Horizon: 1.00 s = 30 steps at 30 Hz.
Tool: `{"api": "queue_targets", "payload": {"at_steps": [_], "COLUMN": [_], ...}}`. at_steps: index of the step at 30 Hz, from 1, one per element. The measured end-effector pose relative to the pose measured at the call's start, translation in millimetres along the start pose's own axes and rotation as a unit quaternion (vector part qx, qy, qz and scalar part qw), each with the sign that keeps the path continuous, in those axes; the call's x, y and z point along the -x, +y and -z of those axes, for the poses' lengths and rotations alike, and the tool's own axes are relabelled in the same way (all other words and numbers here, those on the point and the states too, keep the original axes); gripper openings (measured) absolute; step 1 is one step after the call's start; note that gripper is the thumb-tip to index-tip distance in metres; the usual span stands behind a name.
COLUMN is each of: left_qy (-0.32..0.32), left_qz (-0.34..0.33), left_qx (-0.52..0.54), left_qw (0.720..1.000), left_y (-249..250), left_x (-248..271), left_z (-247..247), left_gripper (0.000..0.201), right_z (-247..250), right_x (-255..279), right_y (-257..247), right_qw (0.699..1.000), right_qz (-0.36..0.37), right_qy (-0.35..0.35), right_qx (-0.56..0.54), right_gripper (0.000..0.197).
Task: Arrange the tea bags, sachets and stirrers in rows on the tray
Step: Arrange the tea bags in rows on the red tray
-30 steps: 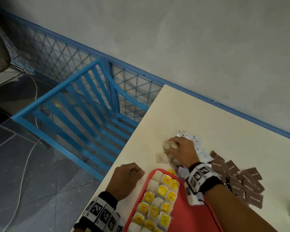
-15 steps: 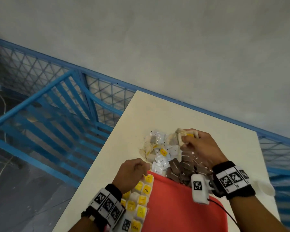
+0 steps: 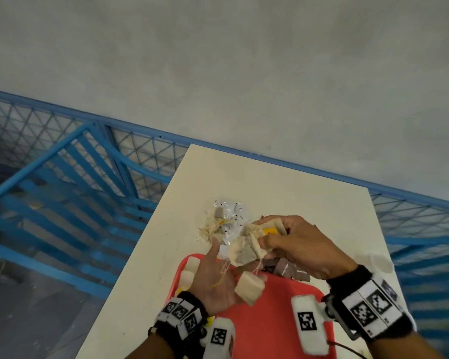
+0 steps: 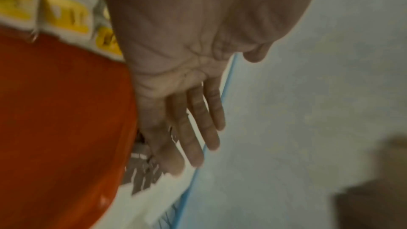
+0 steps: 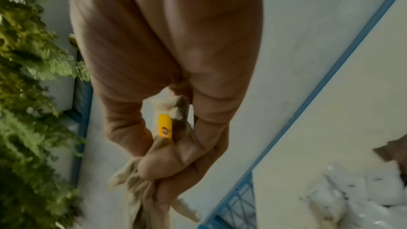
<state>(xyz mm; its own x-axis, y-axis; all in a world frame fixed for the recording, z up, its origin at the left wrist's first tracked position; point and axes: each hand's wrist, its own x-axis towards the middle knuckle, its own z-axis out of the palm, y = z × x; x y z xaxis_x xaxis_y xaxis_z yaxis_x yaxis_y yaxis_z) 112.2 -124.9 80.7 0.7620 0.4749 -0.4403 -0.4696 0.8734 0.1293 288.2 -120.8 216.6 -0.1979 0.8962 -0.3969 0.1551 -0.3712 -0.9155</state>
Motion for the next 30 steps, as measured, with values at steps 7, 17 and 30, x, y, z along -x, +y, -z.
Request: {"api": "queue_targets", "payload": {"at_steps": [7,17,30], "left_qy": [0.025,0.065,0.05], "left_qz": [-0.019,-0.047,-0.076], "left_qx": [0.006,0.003,-0.174], "left_qw": [0.999,0.997,0.981], "left_y": [-18,-22,-21], "left_x": [10,22,46], "left_z": [-4,-5,-23], "left_gripper": [0.07,0.036,0.035], "right_z": [-33,-48,-54], "right_x": [-2,27,59], "right_y": [59,80,76], "right_qw": [0.912,0.913,0.891], "right_qz": [0.115,0.149,0.202], "right_qy": [0.06,0.113,0.109], "right_qx": [0.39,0.361,0.392], "right_gripper": [0.025,0.055,0.025]}}
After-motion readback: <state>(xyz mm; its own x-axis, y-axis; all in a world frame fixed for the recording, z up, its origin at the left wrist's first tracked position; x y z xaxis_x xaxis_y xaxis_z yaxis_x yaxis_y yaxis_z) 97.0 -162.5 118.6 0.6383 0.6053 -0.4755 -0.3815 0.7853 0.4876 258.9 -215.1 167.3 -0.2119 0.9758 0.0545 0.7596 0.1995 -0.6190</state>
